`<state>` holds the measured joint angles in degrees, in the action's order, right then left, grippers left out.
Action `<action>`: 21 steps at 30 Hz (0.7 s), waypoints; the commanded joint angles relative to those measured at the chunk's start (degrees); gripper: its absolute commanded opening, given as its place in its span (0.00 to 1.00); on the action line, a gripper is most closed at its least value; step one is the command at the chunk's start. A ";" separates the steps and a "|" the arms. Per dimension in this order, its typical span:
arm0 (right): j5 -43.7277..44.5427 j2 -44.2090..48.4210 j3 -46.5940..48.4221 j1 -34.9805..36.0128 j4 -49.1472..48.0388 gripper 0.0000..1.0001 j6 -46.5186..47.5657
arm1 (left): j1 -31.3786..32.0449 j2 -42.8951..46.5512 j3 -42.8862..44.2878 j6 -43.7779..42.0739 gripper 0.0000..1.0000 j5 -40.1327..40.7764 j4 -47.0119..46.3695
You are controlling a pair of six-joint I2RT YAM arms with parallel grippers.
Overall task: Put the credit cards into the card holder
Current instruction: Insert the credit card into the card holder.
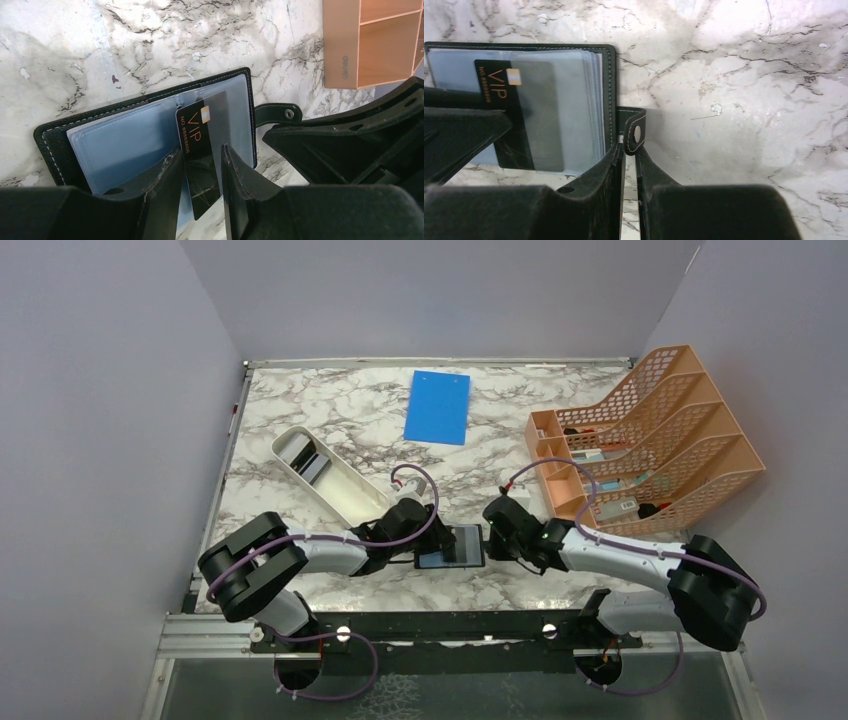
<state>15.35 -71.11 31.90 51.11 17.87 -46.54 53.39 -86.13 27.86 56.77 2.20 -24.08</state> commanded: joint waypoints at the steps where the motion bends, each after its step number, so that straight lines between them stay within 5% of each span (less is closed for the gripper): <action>1: 1.49 -2.40 -0.84 -0.66 -0.87 0.18 0.41 | 0.58 1.56 1.23 -0.35 0.37 0.72 0.34; 21: -4.06 -4.03 -2.40 -0.66 -5.84 0.17 0.01 | 1.51 1.89 4.15 -2.02 0.37 2.55 5.87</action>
<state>14.26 -73.73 30.83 50.52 13.58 -46.46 53.89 -82.52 29.54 55.22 4.19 -17.78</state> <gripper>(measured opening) 0.167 0.368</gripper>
